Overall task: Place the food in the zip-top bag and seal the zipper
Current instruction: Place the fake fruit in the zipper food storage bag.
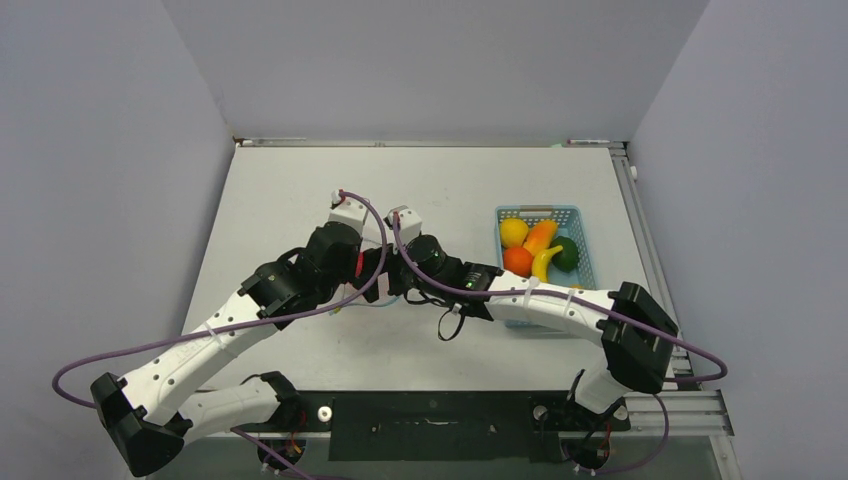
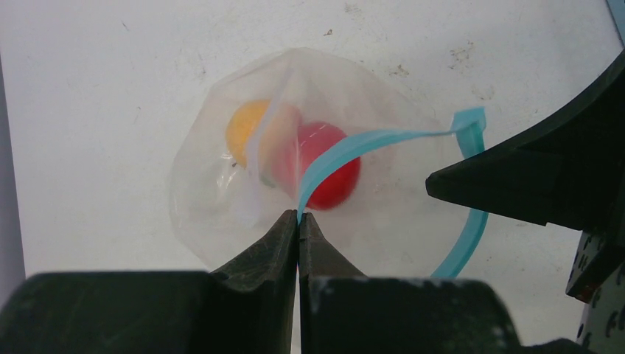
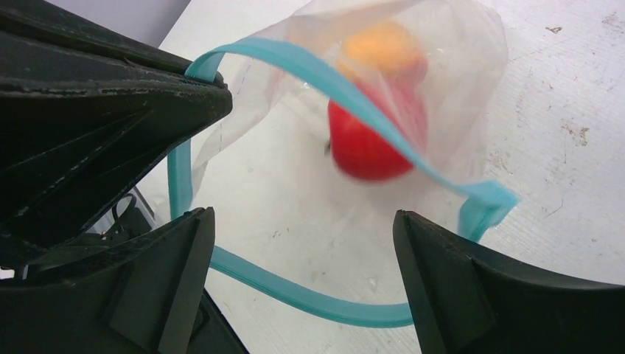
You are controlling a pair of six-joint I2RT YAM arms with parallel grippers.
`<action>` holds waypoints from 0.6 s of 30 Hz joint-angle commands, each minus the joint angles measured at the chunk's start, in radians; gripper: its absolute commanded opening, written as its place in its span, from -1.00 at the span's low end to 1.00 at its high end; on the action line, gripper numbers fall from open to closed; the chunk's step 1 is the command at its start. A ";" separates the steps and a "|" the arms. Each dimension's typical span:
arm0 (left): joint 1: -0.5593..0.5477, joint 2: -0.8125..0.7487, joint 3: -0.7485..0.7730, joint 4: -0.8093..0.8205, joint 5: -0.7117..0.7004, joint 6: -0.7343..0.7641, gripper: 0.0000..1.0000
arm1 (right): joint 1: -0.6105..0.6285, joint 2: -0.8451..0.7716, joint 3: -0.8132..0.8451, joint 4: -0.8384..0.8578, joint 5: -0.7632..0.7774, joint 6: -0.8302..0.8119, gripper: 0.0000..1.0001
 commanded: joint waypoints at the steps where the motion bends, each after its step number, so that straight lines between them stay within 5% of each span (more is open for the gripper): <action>1: 0.007 -0.022 0.009 0.049 -0.007 -0.006 -1.00 | 0.008 -0.054 0.033 0.043 0.022 0.000 0.88; 18: 0.007 -0.026 0.008 0.050 0.001 -0.005 -1.00 | 0.007 -0.284 -0.014 -0.200 0.246 -0.047 0.85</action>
